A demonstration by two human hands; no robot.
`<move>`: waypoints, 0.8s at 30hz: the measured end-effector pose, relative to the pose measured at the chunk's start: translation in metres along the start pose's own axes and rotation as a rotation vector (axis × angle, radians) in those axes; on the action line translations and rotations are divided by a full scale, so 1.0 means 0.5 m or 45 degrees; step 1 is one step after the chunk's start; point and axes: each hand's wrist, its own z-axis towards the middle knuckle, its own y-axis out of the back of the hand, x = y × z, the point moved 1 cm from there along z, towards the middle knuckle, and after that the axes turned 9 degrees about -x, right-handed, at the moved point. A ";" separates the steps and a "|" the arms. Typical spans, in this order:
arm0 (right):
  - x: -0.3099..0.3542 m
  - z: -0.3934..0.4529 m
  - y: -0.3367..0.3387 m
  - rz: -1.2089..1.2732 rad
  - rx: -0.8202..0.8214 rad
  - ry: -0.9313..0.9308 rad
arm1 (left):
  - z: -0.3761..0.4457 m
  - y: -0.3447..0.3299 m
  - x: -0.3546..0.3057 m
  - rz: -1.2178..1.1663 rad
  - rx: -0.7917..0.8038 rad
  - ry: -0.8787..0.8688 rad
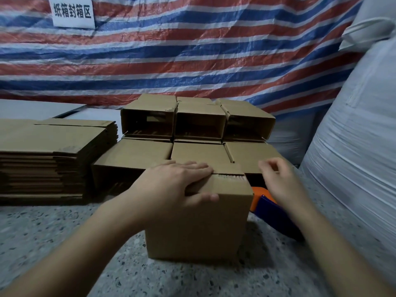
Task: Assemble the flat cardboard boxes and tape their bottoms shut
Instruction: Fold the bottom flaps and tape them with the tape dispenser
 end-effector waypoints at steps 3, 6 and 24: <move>-0.064 0.029 0.028 -0.832 0.025 0.045 | 0.000 0.000 0.000 0.003 -0.008 -0.004; -0.120 0.018 0.021 -1.150 0.182 -0.036 | -0.003 -0.003 -0.004 0.005 -0.045 -0.032; -0.065 0.008 0.065 -0.620 0.183 0.127 | -0.009 -0.011 -0.004 0.050 -0.082 -0.038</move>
